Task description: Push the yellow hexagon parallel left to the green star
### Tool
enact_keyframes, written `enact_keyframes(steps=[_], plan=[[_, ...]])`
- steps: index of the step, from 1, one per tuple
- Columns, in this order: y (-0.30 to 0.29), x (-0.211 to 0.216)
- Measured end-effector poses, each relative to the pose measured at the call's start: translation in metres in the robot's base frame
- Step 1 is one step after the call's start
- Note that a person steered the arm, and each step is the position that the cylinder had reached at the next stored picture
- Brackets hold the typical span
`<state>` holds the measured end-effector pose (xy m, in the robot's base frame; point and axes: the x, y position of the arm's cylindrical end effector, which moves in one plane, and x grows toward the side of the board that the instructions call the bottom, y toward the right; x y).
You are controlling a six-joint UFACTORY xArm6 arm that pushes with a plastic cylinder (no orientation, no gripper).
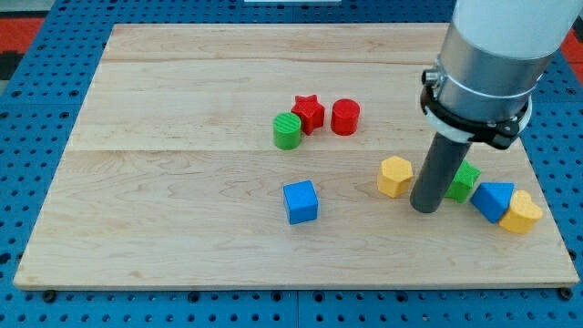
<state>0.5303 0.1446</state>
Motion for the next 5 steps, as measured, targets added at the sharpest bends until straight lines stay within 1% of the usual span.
enact_keyframes(steps=[1, 5], plan=[[0.002, -0.003], [-0.009, -0.056]])
